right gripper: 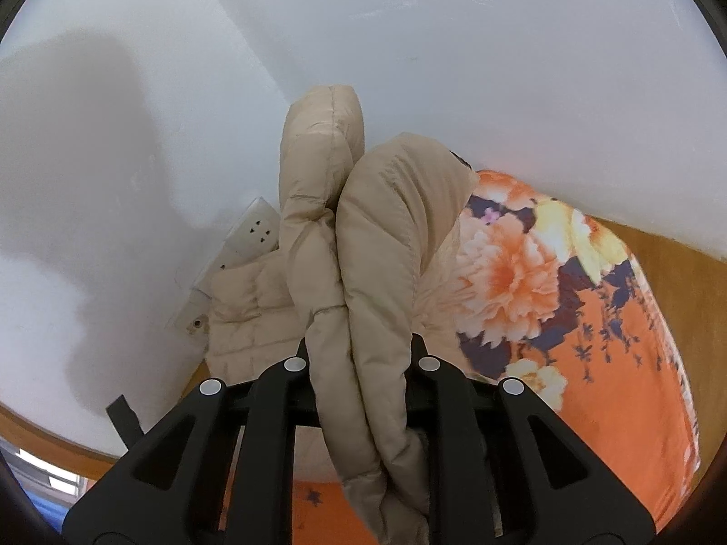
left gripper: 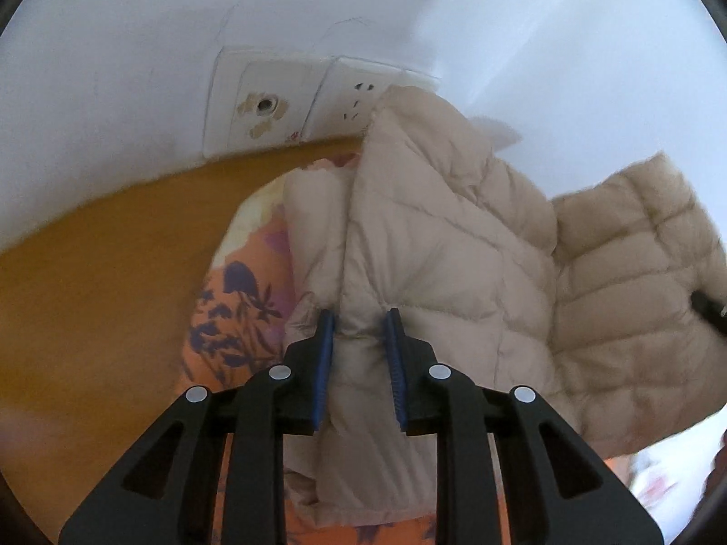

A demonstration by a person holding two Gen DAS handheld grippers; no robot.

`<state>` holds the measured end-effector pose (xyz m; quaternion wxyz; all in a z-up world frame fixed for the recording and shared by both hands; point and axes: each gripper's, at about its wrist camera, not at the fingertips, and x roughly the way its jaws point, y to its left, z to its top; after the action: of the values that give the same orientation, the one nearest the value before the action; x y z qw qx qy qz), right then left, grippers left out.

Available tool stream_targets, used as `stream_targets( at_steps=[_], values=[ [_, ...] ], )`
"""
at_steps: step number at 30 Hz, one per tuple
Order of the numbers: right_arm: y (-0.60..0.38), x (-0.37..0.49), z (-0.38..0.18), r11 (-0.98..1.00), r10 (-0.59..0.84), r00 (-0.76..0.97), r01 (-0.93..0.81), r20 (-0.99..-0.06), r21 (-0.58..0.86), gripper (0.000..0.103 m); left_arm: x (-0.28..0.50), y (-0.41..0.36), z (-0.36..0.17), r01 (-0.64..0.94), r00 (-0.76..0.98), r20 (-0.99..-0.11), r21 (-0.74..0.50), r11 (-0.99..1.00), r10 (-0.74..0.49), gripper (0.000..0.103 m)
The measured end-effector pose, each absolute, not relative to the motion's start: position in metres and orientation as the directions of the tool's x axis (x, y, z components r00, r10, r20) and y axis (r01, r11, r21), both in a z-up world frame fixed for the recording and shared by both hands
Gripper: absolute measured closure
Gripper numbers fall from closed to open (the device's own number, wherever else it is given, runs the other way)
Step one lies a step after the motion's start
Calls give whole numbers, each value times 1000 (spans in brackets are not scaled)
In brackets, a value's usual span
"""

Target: Fold large clothes

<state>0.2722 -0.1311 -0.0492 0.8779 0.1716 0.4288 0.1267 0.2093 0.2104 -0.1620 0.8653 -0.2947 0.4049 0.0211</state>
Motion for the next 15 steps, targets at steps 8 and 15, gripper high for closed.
stream_targets(
  at_steps=[8,15],
  values=[
    [-6,274,-82,893,450,447,-239,-773,382,76,203,229,-179,-250,687,-675,-568,784,-271,81],
    [30,291,-130,844,535,343,-242,-772,478,72,193,225,-191,-262,723,-625,-643,720,-295,81]
  ],
)
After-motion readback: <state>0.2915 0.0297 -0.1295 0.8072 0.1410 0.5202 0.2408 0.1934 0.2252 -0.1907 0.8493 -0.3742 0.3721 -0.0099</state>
